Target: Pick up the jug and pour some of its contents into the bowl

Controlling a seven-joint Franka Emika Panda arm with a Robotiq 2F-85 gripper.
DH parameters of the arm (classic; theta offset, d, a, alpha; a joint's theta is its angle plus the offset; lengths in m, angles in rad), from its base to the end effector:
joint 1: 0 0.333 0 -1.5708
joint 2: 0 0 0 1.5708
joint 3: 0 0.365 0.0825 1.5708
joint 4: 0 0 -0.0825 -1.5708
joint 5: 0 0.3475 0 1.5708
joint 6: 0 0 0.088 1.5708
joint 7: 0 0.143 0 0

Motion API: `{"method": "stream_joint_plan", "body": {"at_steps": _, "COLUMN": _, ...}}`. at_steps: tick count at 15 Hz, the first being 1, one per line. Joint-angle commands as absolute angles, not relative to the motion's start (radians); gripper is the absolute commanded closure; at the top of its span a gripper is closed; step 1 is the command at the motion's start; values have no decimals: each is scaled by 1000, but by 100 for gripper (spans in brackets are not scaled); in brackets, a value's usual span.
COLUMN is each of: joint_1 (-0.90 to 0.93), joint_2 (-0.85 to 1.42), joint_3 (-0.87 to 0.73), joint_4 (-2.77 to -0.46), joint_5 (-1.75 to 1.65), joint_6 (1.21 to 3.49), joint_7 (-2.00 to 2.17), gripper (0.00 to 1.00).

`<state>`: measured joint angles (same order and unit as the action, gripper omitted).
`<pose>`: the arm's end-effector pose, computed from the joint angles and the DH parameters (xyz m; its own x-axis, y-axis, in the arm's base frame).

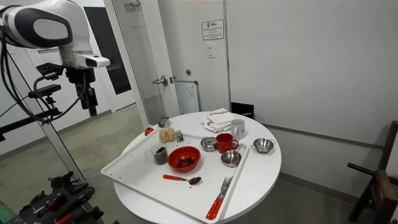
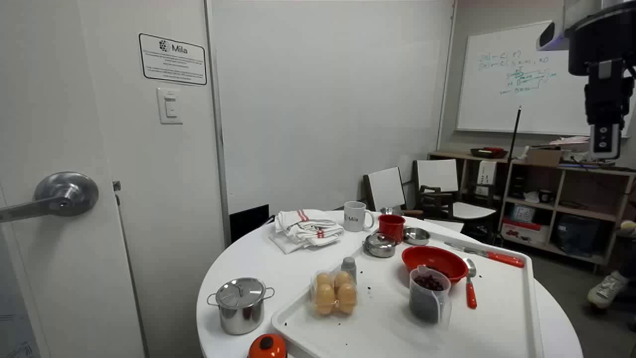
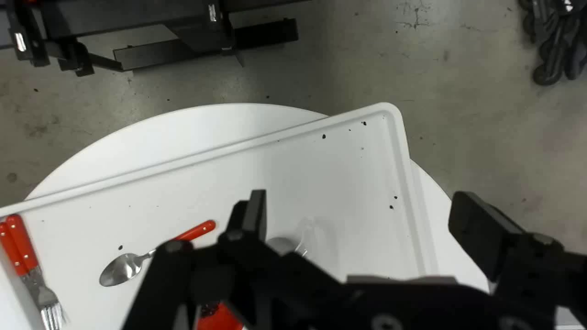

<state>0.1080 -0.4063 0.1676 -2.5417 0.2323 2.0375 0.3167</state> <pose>0.3259 0.1153 0.4324 0.9763 -0.1643 -0.1409 -0.1778 -0.9799 -0.0899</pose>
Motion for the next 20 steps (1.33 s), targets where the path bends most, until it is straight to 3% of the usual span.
{"method": "stream_joint_plan", "body": {"at_steps": 1, "joint_1": 109, "joint_2": -406, "joint_3": 166, "joint_4": -2541, "joint_5": 231, "joint_6": 2036, "joint_7": 317, "gripper": 0}}
{"method": "stream_joint_plan", "body": {"at_steps": 7, "joint_1": 109, "joint_2": -406, "joint_3": 166, "joint_4": -2541, "joint_5": 231, "joint_6": 2036, "joint_7": 317, "gripper": 0}}
{"method": "stream_joint_plan", "body": {"at_steps": 15, "joint_1": 60, "joint_2": -356, "joint_3": 270, "joint_4": -2538, "joint_5": 219, "joint_6": 2221, "joint_7": 829, "gripper": 0}}
{"method": "stream_joint_plan", "body": {"at_steps": 20, "joint_1": 102, "joint_2": -280, "joint_3": 255, "joint_4": -2528, "joint_5": 252, "joint_6": 2256, "joint_7": 844, "gripper": 0}}
